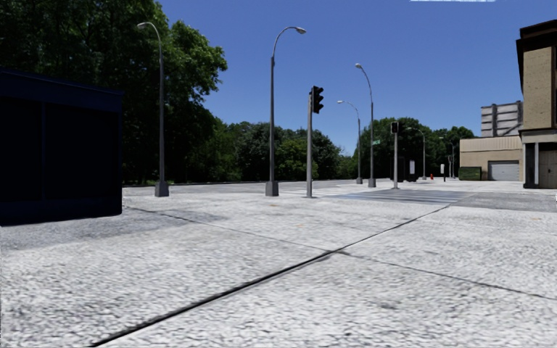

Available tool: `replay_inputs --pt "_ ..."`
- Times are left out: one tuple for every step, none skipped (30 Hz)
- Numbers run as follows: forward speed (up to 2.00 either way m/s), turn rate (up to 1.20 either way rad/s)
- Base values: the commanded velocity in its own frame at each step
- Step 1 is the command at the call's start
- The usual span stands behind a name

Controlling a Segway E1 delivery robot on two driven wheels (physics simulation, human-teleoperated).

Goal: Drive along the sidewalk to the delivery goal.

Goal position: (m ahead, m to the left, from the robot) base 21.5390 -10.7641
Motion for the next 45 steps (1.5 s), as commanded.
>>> replay_inputs --pt "2.00 -0.29" --pt "2.00 -0.29" --pt "2.00 -0.29" --pt "2.00 -0.29" --pt "2.00 -0.29" --pt "2.00 -0.29" --pt "2.00 -0.29" --pt "2.00 -0.29" --pt "2.00 -0.29" --pt "2.00 -0.29" --pt "2.00 -0.29" --pt "2.00 -0.29" --pt "2.00 -0.29" --pt "2.00 -0.29" --pt "2.00 -0.29" --pt "2.00 -0.29" --pt "2.00 -0.29" --pt "2.00 -0.29" --pt "2.00 -0.29" --pt "2.00 -0.29" --pt "2.00 -0.29" --pt "2.00 -0.29" --pt "2.00 -0.29" --pt "2.00 -0.29" --pt "2.00 -0.29" --pt "2.00 -0.29" --pt "2.00 -0.29" --pt "2.00 -0.30" --pt "2.00 -0.32" --pt "2.00 -0.32" --pt "2.00 -0.32" --pt "2.00 -0.32" --pt "2.00 -0.32" --pt "2.00 -0.32" --pt "2.00 -0.32" --pt "2.00 -0.32" --pt "2.00 -0.33" --pt "2.00 -0.37" --pt "2.00 -0.37" --pt "2.00 -0.37" --pt "2.00 -0.38" --pt "2.00 -0.38" --pt "2.00 -0.38" --pt "2.00 -0.38" --pt "2.00 -0.38"
